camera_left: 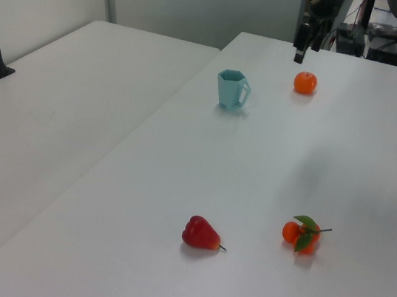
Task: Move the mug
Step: 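Move the open gripper down toward the teal mug's rim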
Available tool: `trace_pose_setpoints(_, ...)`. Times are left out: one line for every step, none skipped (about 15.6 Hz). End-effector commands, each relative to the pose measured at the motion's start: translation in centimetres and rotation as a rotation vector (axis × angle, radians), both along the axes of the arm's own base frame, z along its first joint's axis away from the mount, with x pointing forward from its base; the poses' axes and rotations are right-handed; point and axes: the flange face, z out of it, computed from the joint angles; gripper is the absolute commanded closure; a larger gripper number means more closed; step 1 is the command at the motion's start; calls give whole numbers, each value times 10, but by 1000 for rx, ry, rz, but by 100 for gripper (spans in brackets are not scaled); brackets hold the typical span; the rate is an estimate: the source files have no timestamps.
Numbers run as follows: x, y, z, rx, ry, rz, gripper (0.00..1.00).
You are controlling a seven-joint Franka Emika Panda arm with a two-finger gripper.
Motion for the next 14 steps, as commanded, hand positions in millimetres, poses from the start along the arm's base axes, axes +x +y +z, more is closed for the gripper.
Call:
trace_pose_setpoints(43,-16,-33,-2,-87,-13,0)
trace_pose_setpoints(52,-24,-45,-5,-123,-23,0)
trace_pose_setpoints(63,-27,-59,-8,-153,-24,0)
trace_pose_setpoints(72,-29,-72,-10,-185,-24,0)
trace_pose_setpoints(80,-34,-85,-13,-207,-29,0)
trace_pose_setpoints(84,-42,-95,-16,-227,-36,0)
trace_pose_setpoints(88,-49,-104,-19,-241,-39,0)
trace_pose_setpoints(91,-54,-114,-24,-249,-38,0)
trace_pose_setpoints(95,-55,-127,-30,-253,-33,0)
trace_pose_setpoints(99,-56,-137,-40,-264,-24,0)
trace_pose_setpoints(102,-58,-145,-48,-280,-22,0)
trace_pose_setpoints(105,-58,-156,-54,-290,-17,0)
trace_pose_setpoints(107,-58,-164,-55,-303,-17,0)
trace_pose_setpoints(110,-58,-173,-55,-312,-15,0)
